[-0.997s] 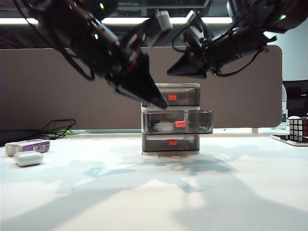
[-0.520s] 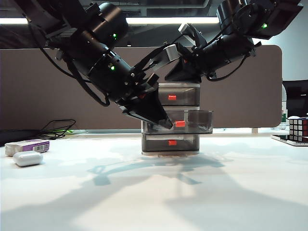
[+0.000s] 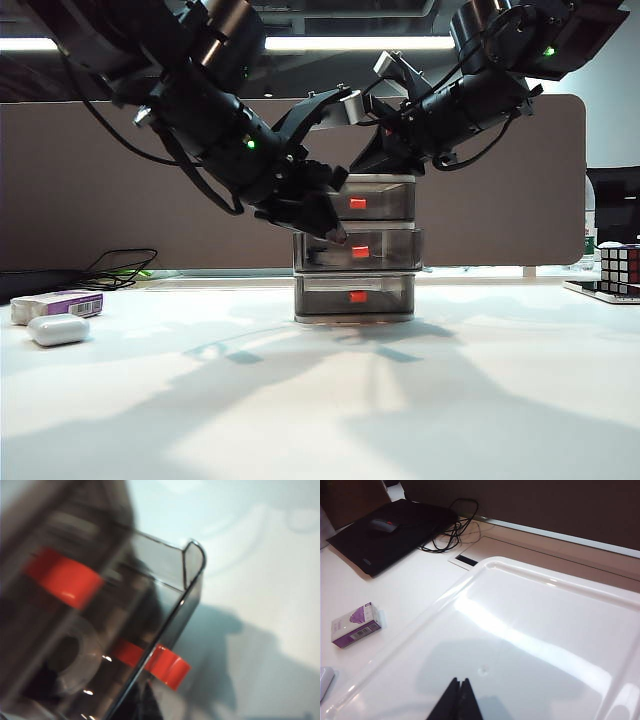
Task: Open the second layer of the drawer on the table, pick up the transparent tape on the table and put it in, and finally close the drawer.
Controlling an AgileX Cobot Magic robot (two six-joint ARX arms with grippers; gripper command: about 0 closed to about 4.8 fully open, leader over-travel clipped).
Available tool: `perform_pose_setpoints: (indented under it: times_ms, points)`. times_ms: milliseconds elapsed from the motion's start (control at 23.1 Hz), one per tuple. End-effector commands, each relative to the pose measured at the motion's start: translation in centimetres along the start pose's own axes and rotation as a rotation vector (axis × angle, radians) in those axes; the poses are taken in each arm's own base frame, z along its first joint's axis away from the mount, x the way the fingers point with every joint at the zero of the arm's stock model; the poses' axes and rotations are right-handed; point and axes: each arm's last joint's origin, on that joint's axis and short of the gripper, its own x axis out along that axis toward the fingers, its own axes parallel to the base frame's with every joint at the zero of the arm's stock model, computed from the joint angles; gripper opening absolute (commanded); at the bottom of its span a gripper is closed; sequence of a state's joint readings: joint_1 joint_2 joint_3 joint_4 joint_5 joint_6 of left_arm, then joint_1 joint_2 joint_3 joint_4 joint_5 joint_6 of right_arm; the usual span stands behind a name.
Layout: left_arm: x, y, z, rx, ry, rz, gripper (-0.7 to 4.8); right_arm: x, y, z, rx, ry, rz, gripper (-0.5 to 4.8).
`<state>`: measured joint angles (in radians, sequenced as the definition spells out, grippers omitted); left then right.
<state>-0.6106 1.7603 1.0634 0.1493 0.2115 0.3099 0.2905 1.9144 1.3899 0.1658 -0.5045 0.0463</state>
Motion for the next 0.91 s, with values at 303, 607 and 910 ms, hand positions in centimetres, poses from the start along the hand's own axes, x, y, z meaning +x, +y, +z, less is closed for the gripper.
perform_pose_setpoints:
  times_ms: [303, 607, 910]
  points:
    - [2.6, 0.6, -1.0, -0.007, -0.048, 0.139, -0.06, 0.2, -0.1, -1.0, 0.025, 0.067, -0.007, -0.05]
    - [2.9, 0.6, -1.1, -0.022, -0.033, 0.269, -0.06, 0.1, -0.1, -1.2, 0.017, 0.092, -0.007, -0.05]
    - [2.9, 0.3, -0.2, -0.010, -0.097, 0.301, -0.06, 0.1, -0.1, -1.3, 0.011, 0.097, -0.008, -0.05]
